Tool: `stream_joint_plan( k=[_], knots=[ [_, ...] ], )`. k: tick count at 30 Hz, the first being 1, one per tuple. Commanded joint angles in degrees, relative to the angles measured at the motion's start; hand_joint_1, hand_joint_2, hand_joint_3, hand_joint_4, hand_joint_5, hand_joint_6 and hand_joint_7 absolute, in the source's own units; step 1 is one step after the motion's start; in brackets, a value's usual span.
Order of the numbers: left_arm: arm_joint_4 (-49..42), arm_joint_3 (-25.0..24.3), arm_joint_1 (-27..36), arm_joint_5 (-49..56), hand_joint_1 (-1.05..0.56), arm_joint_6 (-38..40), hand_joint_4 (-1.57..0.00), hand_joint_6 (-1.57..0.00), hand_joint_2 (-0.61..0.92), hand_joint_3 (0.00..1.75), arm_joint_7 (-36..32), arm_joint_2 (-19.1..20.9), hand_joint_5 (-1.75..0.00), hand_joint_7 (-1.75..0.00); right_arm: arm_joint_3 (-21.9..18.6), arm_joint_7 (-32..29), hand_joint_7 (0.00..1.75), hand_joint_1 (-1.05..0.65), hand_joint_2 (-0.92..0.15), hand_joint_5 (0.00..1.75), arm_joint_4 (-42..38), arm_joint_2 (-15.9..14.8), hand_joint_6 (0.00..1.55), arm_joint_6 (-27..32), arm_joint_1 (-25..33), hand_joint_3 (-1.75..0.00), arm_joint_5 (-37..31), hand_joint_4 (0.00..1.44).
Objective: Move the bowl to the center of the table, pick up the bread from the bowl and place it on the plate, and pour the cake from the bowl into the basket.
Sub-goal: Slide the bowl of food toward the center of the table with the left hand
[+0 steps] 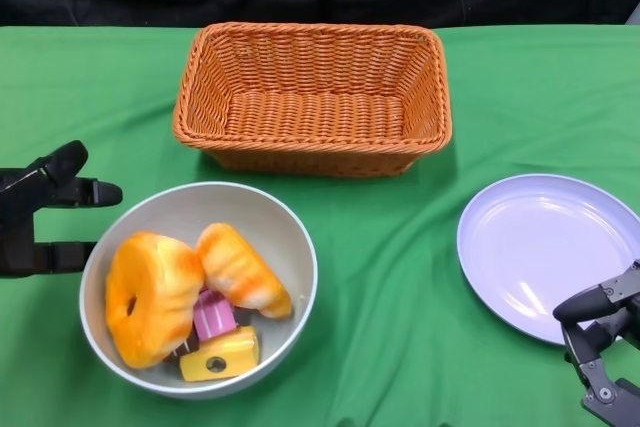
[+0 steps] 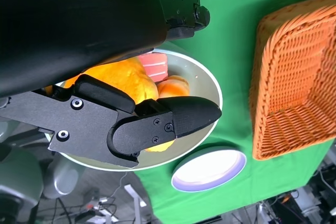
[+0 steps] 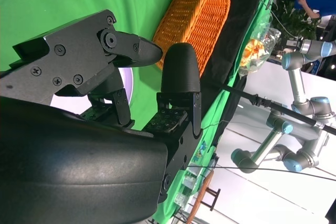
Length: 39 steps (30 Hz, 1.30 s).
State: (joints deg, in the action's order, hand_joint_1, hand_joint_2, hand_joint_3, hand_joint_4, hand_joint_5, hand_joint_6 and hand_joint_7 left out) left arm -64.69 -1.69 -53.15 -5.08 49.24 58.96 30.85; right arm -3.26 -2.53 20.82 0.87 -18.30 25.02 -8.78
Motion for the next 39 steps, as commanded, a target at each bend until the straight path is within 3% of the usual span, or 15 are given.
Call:
stream_joint_plan(
  k=[1, 9, 13, 23, 39],
  knots=[
    [2.2, 0.9, 1.5, -0.3, -0.74, 1.7, 0.00, 0.00, 0.92, 0.69, 1.0, 0.0, 0.00, 0.00, -0.1, -0.7, 1.25, -0.11, -0.68, 1.60, 0.3, -0.1, 0.69, 0.1, 0.0, -0.70, -0.1, 0.70],
    [4.1, 1.1, 2.3, -1.0, -0.74, 2.9, 0.00, 0.00, 0.92, 0.69, 0.7, 0.1, 0.00, 0.00, -0.1, -0.7, 1.25, -0.11, -0.67, 1.60, 0.3, 0.0, 0.69, 0.1, 0.0, -0.71, -0.1, 0.70],
    [7.4, 5.7, 5.5, 0.1, -0.74, 3.9, 0.00, 0.00, 0.92, 0.72, 6.3, 1.5, 0.00, 0.00, 0.0, -0.7, 1.26, -0.10, -0.67, 1.59, 0.4, 0.0, 0.69, 0.0, 0.1, -0.72, 0.0, 0.70],
    [14.8, 9.5, 7.7, -0.5, -0.74, 7.3, 0.00, 0.00, 0.92, 0.74, 9.1, 3.3, 0.00, 0.00, 0.0, -1.0, 1.24, -0.11, -0.66, 1.58, 0.0, 0.0, 0.70, -0.2, 0.0, -0.74, -0.3, 0.71],
    [20.5, 10.9, 8.3, -3.5, -0.74, 11.3, 0.00, 0.00, 0.92, 0.76, 10.3, 6.1, 0.00, 0.00, 0.0, -1.1, 1.24, -0.10, -0.66, 1.59, -0.8, -0.3, 0.69, -0.7, -0.5, -0.75, -0.2, 0.69]
  ],
)
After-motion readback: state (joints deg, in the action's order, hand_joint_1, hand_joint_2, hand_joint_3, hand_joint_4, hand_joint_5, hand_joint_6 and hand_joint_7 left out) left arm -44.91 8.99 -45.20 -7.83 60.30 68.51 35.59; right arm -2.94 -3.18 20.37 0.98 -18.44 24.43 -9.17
